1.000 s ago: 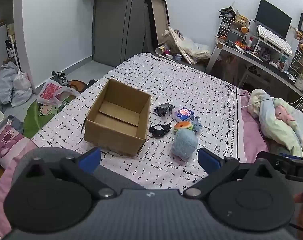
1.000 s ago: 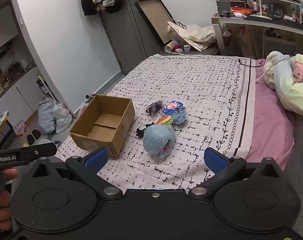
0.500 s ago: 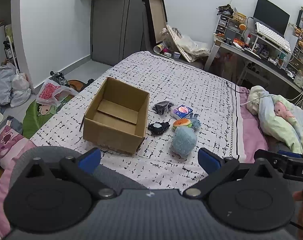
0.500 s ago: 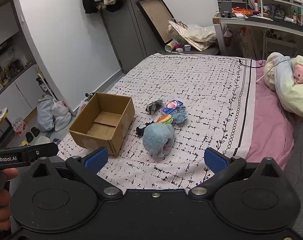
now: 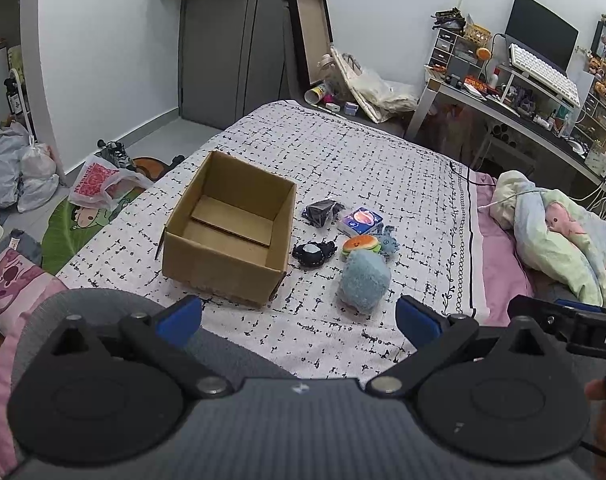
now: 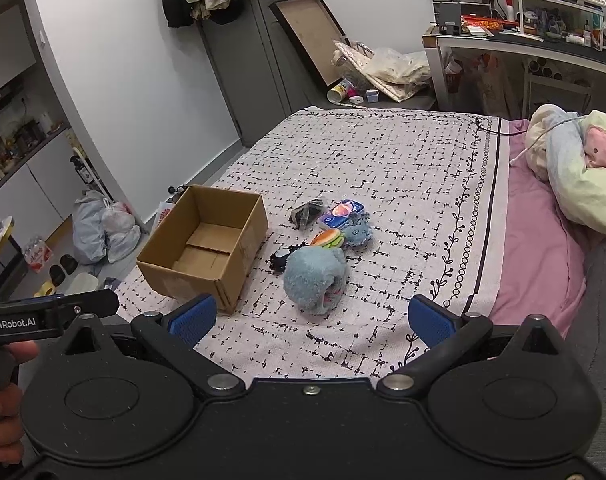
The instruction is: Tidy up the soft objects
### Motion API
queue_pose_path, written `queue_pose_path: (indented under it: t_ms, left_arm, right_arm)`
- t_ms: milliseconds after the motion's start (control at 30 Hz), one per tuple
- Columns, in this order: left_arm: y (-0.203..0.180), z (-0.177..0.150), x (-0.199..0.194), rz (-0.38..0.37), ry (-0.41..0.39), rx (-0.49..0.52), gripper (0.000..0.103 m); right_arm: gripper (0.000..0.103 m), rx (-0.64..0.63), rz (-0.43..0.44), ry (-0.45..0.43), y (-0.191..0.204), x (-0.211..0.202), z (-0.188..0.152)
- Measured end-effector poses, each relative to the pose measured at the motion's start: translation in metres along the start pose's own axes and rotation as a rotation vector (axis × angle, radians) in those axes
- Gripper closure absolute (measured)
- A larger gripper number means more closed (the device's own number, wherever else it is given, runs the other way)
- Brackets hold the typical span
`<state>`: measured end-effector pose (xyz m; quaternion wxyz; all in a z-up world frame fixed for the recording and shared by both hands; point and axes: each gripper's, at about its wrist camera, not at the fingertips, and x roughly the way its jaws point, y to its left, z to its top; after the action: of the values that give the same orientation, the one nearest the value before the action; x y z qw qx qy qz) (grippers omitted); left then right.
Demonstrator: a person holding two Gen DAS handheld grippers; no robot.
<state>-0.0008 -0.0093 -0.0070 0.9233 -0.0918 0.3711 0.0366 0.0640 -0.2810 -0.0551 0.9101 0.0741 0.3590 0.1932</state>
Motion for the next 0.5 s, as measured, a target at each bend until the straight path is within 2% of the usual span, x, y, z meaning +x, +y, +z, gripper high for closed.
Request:
queue_pose_path:
  t_ms: [500]
  left_arm:
    - [-0.0002, 0.0045, 0.0008, 0.002, 0.003, 0.006, 0.001]
  right_arm:
    - [0.0, 0.012, 0.0, -0.006, -0.0057, 0.0009, 0.0005]
